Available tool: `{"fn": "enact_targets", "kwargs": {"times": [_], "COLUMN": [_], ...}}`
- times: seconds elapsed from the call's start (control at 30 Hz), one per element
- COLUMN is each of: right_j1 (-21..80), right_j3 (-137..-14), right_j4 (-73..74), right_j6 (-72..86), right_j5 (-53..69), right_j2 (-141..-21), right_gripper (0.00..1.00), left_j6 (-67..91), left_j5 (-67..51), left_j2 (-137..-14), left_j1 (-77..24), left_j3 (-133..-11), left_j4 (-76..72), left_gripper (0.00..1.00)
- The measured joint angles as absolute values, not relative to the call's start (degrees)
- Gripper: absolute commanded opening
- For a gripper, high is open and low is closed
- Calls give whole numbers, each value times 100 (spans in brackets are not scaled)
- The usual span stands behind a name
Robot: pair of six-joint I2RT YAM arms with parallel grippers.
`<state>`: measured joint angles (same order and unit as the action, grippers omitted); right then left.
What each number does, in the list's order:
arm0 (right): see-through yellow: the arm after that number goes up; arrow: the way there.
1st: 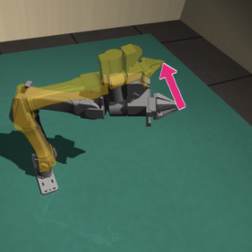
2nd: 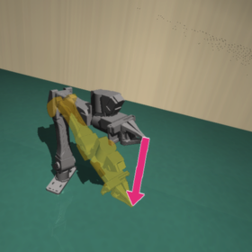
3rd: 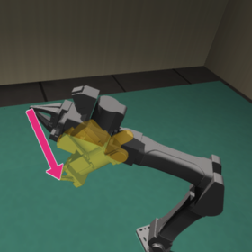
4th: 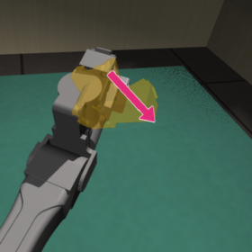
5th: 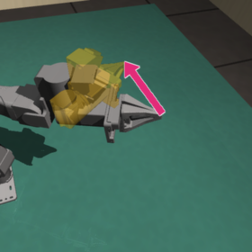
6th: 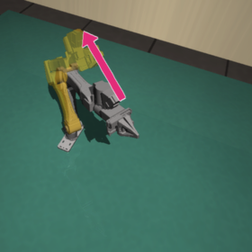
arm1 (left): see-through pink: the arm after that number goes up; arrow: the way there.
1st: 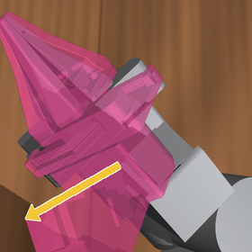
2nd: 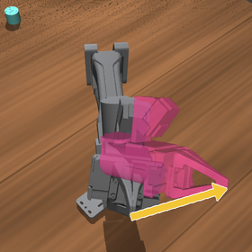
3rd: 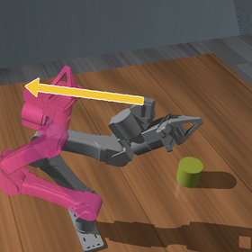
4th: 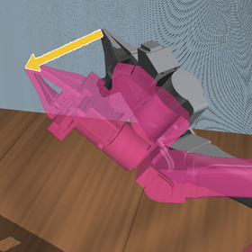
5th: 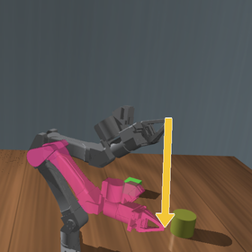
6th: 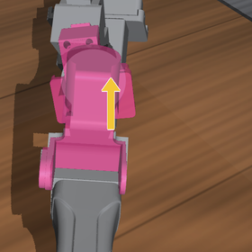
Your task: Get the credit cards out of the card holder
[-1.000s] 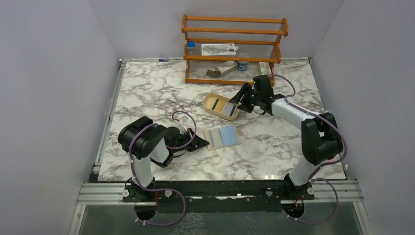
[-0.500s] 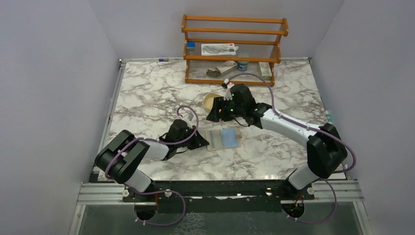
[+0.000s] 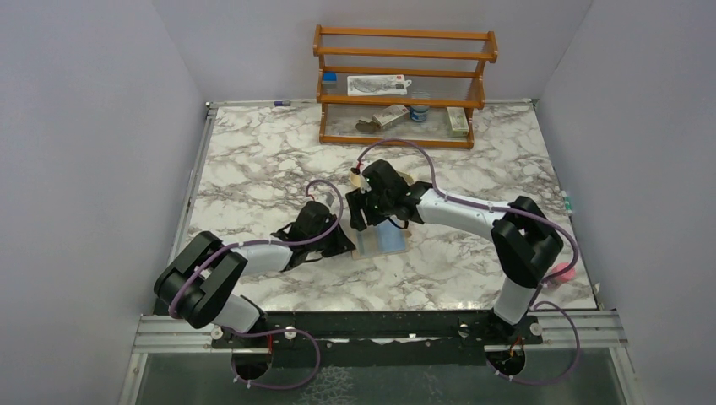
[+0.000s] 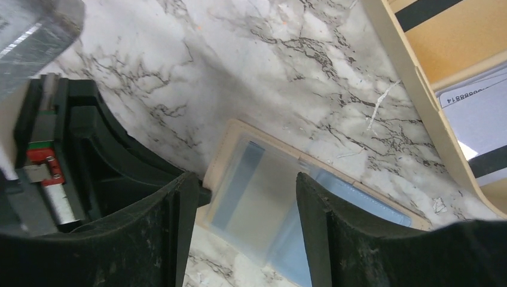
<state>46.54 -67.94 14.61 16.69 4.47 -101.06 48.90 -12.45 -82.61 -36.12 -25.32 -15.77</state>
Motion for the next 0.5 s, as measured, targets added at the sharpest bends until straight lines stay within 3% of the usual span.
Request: {"fn": "enact_targets", "kwargs": {"times": [0.5], "right_j1": [5006], "right_j3": [-6938], "right_j4": [1931], "right_j6": [1188], "right_j5": [-272], "right_j2": [-10626], "right_gripper": [66], "left_j6": [4893], "left_j5": [-1081], "left_j2": [-8272], "left_j1": [-3750], "left_j3": [-2659], "left_j4": [-1380], "left_gripper": [0]}}
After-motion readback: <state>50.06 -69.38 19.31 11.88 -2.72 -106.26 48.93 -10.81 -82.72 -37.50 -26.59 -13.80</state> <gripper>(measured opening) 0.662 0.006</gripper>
